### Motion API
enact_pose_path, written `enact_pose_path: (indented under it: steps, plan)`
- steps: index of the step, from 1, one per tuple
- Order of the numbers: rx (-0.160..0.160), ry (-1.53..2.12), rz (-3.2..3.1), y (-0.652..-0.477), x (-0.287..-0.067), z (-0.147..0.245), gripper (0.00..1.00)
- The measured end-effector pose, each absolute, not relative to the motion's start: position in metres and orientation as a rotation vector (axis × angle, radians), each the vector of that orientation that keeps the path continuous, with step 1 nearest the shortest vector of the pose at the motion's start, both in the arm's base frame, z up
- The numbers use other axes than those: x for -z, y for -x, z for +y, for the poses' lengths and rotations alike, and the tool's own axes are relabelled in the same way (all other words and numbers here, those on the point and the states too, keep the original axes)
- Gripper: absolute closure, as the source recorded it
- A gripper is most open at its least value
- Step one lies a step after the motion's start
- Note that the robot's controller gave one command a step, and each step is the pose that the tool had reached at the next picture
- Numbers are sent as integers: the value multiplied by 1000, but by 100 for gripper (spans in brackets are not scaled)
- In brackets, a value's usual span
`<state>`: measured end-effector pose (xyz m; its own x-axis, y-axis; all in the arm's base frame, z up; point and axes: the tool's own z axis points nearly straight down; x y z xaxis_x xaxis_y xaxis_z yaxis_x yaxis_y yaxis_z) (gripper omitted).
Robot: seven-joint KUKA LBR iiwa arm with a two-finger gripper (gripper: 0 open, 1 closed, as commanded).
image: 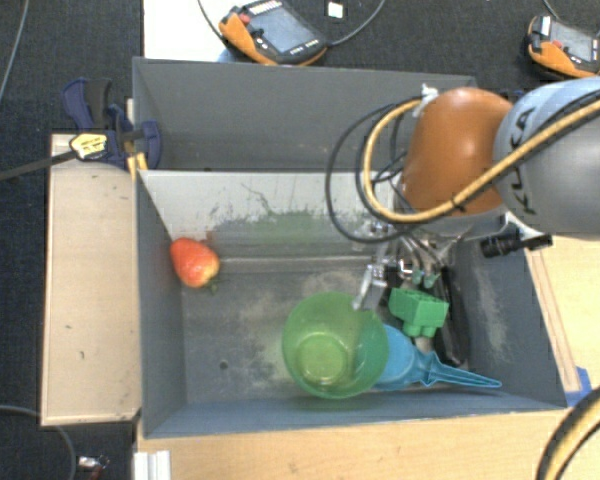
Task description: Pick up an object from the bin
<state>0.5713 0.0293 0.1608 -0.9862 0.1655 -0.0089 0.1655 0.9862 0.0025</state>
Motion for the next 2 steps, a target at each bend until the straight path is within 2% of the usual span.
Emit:
enact_pose_path:
  steps: [1,2]
  plan:
    - [-2,-688,3061,-560,-131,-55,0]
    - [-11,-373,3107,-534,-71,35,0]
